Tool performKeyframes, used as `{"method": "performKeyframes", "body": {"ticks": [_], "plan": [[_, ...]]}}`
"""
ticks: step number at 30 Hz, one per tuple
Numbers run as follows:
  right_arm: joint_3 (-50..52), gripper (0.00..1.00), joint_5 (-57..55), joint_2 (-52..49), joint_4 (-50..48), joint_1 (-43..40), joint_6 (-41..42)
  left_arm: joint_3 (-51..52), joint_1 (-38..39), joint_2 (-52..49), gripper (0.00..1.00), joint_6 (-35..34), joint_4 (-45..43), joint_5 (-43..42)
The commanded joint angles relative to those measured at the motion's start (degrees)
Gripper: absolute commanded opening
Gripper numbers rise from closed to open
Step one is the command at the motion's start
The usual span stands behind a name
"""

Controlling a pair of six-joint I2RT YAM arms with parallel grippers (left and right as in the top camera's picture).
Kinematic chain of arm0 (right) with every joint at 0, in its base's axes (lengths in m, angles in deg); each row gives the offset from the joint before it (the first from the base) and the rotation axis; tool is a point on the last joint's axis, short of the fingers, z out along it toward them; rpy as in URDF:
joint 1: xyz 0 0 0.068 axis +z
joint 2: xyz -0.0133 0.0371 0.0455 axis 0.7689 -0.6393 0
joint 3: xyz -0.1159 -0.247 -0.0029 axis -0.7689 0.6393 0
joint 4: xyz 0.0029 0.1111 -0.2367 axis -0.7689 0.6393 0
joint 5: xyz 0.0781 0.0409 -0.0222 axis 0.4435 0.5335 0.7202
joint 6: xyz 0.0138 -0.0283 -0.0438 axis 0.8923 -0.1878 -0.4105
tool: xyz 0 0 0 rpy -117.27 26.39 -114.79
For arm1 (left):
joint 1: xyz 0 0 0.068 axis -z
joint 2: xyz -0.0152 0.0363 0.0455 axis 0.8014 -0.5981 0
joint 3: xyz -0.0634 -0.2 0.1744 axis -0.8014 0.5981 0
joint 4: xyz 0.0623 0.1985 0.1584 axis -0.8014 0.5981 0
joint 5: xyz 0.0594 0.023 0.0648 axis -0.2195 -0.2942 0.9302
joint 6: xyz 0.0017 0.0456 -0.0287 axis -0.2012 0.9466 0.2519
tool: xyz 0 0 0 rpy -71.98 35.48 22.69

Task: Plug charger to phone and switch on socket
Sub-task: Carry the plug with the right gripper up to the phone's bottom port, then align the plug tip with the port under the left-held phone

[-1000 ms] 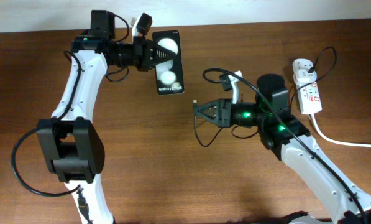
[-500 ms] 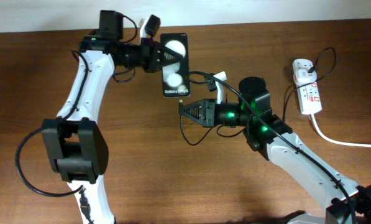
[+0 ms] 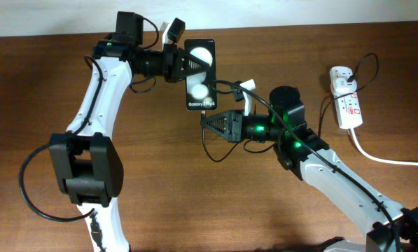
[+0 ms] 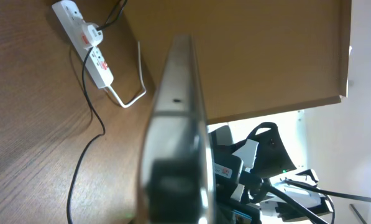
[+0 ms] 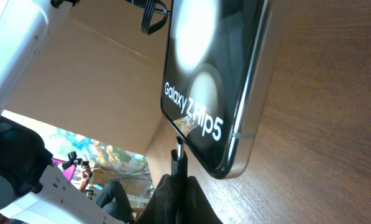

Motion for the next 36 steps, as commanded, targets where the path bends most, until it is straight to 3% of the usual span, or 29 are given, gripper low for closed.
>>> {"method": "performKeyframes", "body": {"ticks": [1, 36], "plan": [[-0.17, 0.04, -0.26, -0.33, -0.33, 0.35, 0.02, -0.04, 0.07, 0.02, 0.0, -1.07, 0.07, -1.77], [-0.17, 0.04, -0.52, -0.46, 0.04, 0.35, 1.11, -0.04, 0.46, 0.02, 0.0, -2.71, -0.11, -1.95]]}}
